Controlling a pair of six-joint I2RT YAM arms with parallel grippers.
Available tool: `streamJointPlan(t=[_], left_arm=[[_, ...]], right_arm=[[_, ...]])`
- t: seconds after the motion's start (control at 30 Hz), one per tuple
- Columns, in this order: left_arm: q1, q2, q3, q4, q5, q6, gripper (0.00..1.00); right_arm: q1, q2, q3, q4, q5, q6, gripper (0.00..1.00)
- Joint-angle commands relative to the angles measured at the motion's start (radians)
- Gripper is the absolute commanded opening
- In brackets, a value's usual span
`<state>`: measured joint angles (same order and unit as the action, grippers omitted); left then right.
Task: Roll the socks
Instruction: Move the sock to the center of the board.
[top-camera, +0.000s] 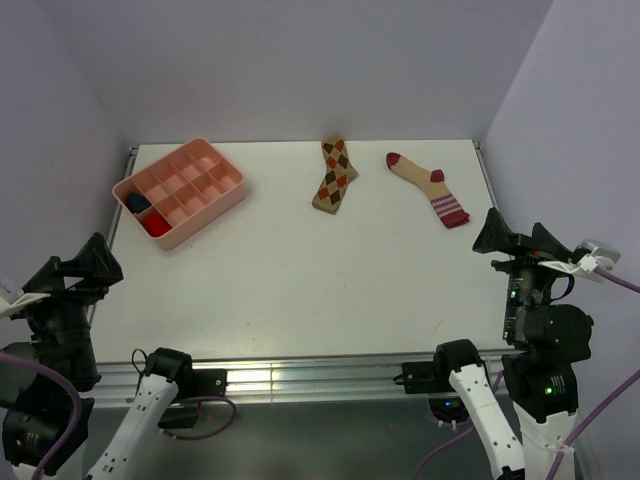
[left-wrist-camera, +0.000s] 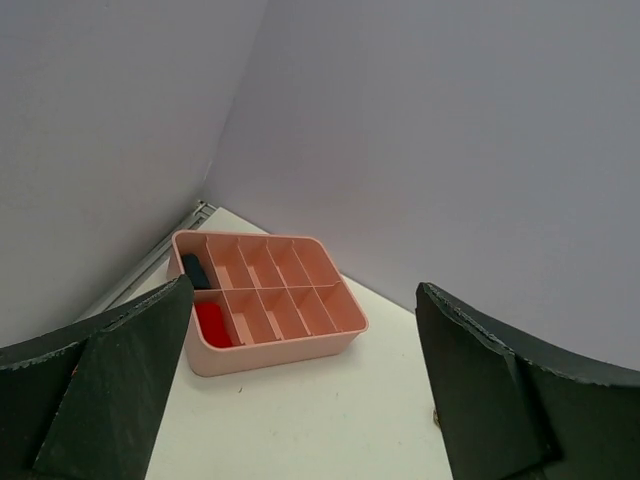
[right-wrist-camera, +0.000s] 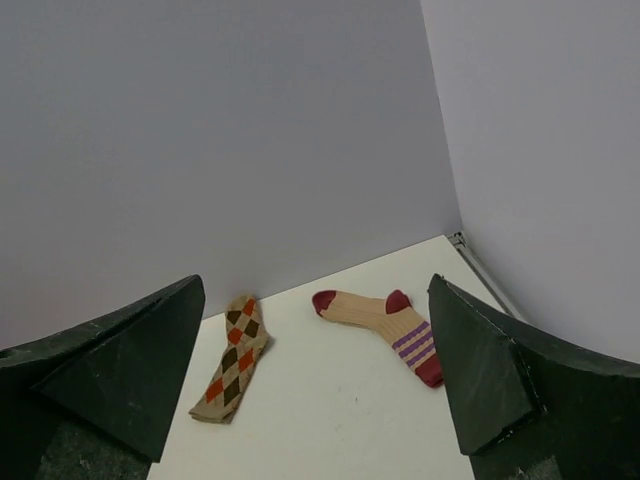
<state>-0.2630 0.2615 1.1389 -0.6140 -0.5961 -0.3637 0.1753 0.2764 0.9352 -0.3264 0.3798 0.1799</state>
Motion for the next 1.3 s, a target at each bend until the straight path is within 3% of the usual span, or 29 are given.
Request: streamJointPlan(t=[0.0,0.33,0.63,0.67,0.9,1.27], left_arm=[[-0.002,0.015,0.007,0.049,-0.001,-0.007,1.0],[-0.002,0.028,-0.074,0.077,0.058,-0.041,0.99],[-0.002,0.131,-0.165,0.137,0.212,-0.107,0.99],[-0.002,0.149,-0.18,0.143,0.222,-0.112,1.0],[-0.002,0.199,-0.255,0.2,0.248,-0.13,1.0],[-0.002,0.209,-0.404,0.33,0.243,-0.121,0.99]], right_arm=[[0.012,0.003,0.007,0.035,0.033,-0.023,1.0],[0.016,0.127,0.033,0.02,-0.143,0.027,1.0],[0.018,0.571,0.143,0.049,-0.375,0.136,1.0],[0.02,0.663,0.155,0.058,-0.409,0.126,0.92],[0.09,1.01,0.243,0.151,-0.432,0.015,0.67],[0.196,1.555,0.511,0.132,-0.466,-0.125,0.61]])
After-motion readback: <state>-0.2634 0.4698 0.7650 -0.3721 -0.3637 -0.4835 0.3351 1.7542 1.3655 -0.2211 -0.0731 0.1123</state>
